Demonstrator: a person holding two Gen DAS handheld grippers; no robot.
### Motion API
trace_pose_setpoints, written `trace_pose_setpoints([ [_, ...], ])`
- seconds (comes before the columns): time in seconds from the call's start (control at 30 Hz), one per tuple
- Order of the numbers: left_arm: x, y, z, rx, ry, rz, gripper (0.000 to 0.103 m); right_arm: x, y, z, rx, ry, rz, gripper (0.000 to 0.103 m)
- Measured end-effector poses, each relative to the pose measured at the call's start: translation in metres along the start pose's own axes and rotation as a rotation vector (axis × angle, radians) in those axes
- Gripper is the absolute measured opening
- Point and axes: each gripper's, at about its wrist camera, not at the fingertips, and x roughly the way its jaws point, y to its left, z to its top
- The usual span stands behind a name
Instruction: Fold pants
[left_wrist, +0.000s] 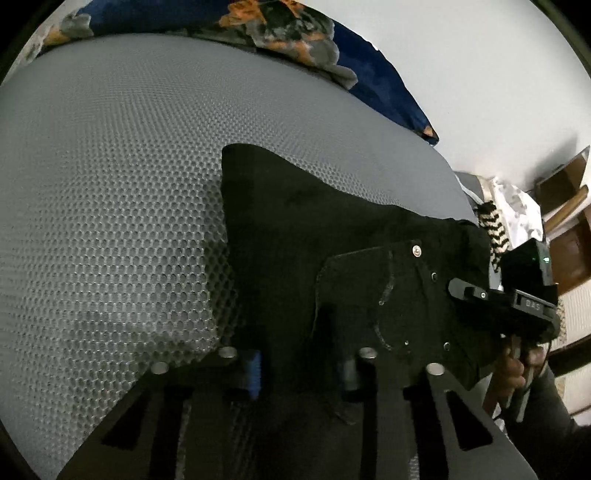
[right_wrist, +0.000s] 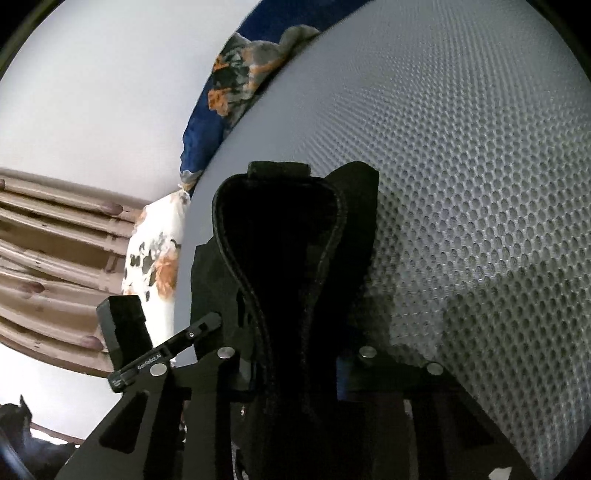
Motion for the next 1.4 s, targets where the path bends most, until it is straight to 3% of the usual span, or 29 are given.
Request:
trace_pose_setpoints([
  [0.13,-0.008,-0.006,-0.002,0.028,-0.012,0.033,0.019,-0.003,0.019,-0.001,-0.021,-0.024,-0.030,0.025],
  [0.5,-0.055,0.002,-0.008,0.053,-0.083,0.068,0.017,0.006,0.070,-0.001,-0.094,-0.040,-0.046,0.024],
  [0.87,-0.090,0.041,0.019,0.028,-0.159,0.123,0.017,0.045,0.114,0.034,-0.169,-0.016,-0.019,0.024],
  [1.4,-0.047,0.089,0.102,0.029,-0.142,0.190,0.017,0.111,0.121,0.119,-0.153,0.006,-0.094,0.024],
])
